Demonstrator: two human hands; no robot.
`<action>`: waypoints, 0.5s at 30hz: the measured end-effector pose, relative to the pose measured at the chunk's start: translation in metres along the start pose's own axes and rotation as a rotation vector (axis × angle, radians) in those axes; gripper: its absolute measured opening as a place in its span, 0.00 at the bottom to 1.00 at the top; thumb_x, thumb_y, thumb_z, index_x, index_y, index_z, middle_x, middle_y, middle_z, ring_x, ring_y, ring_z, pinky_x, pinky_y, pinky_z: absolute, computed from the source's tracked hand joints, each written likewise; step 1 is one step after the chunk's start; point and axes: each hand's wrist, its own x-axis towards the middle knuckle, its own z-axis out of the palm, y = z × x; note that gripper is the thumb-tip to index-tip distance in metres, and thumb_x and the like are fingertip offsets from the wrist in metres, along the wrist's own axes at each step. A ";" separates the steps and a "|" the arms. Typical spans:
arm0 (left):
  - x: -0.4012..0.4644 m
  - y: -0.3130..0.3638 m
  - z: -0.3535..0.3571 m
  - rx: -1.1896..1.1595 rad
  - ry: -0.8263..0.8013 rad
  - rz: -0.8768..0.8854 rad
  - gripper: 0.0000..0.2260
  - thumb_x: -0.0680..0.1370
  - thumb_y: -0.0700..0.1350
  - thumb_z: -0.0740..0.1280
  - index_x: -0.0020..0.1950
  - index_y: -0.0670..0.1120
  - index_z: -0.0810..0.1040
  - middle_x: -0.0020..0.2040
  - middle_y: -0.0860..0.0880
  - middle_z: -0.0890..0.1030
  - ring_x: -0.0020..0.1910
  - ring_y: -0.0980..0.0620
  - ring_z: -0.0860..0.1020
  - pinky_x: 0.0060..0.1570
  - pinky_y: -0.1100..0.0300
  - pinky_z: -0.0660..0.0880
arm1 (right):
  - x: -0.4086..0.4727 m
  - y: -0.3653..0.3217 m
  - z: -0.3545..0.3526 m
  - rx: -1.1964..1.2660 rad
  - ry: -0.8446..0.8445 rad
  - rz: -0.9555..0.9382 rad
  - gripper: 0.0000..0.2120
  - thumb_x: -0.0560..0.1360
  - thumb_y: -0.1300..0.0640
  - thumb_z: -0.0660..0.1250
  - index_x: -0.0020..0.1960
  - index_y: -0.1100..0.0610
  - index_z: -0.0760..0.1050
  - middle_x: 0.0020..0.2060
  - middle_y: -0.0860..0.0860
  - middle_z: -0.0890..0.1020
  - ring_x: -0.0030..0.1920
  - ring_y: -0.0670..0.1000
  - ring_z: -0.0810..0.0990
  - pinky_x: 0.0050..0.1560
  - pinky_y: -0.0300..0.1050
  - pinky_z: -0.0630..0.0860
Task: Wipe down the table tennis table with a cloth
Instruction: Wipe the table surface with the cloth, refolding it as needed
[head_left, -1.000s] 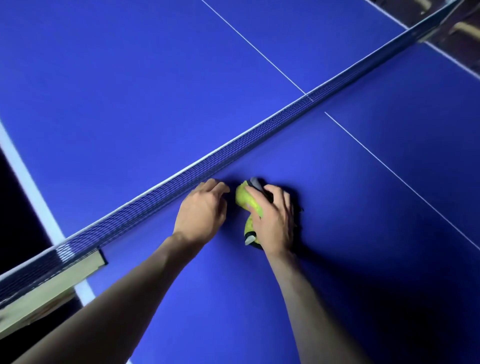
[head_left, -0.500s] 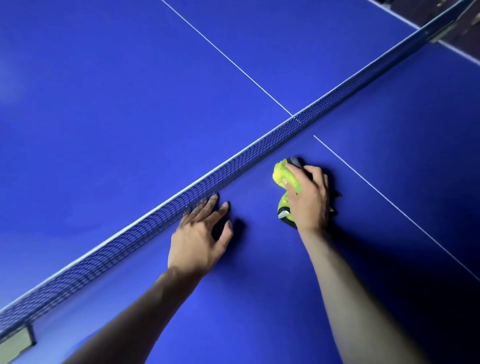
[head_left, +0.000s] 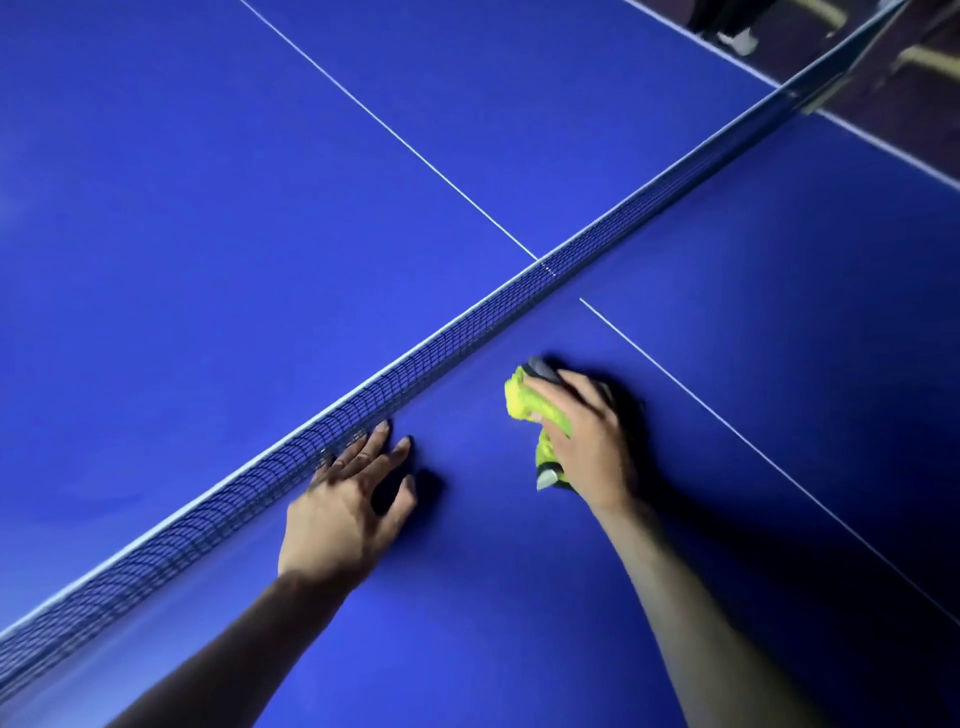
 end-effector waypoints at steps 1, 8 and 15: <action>0.001 -0.001 -0.001 0.008 -0.006 0.009 0.26 0.77 0.67 0.54 0.73 0.63 0.74 0.77 0.61 0.67 0.75 0.53 0.69 0.69 0.49 0.74 | -0.012 0.006 -0.006 -0.007 0.011 -0.001 0.31 0.72 0.67 0.71 0.70 0.42 0.78 0.68 0.41 0.77 0.63 0.52 0.77 0.64 0.48 0.74; 0.002 -0.009 0.003 0.013 -0.020 0.029 0.24 0.79 0.64 0.52 0.74 0.64 0.71 0.78 0.61 0.66 0.76 0.51 0.69 0.66 0.50 0.75 | 0.004 0.065 -0.034 0.054 0.387 0.482 0.19 0.79 0.59 0.71 0.70 0.52 0.78 0.64 0.56 0.81 0.62 0.60 0.78 0.61 0.47 0.70; 0.000 -0.005 0.009 0.023 0.031 0.036 0.23 0.80 0.60 0.55 0.73 0.59 0.74 0.77 0.57 0.69 0.75 0.52 0.70 0.74 0.53 0.63 | 0.101 0.060 -0.005 0.066 0.257 0.454 0.20 0.78 0.60 0.72 0.70 0.50 0.78 0.67 0.52 0.81 0.66 0.60 0.77 0.67 0.47 0.67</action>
